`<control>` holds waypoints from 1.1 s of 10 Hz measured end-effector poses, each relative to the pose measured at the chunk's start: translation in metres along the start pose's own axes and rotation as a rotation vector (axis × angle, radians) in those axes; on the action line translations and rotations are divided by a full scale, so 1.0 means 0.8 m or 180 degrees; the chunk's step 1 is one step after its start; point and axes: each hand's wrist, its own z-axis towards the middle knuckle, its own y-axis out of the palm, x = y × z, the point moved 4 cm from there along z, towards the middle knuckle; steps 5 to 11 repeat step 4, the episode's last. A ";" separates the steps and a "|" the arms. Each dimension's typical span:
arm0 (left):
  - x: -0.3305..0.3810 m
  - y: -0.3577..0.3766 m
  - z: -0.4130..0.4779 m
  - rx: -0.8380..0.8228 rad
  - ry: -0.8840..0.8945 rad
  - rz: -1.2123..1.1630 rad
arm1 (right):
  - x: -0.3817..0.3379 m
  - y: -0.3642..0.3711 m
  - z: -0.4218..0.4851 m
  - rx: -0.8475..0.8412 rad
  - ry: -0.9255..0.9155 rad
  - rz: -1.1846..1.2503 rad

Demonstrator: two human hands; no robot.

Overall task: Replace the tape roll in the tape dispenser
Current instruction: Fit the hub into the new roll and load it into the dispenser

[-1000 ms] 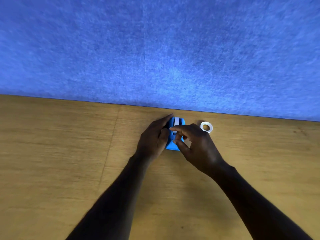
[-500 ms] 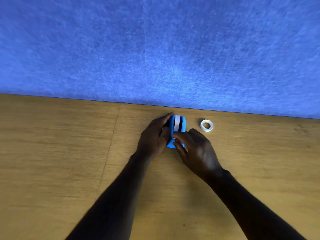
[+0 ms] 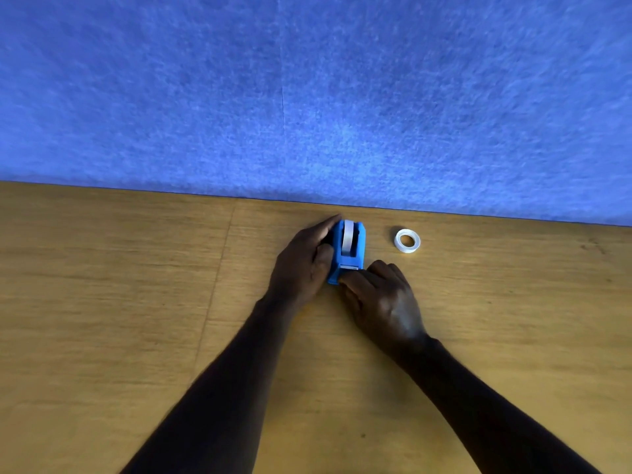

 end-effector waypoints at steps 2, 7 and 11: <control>-0.002 -0.001 -0.001 0.0005 0.0007 -0.0053 | -0.003 -0.005 0.003 -0.0159 0.0023 -0.0034; 0.005 -0.002 0.001 -0.0118 -0.0056 0.0006 | 0.003 -0.027 -0.006 -0.0255 0.0508 0.0541; 0.005 -0.002 0.001 -0.0118 -0.0056 0.0006 | 0.003 -0.027 -0.006 -0.0255 0.0508 0.0541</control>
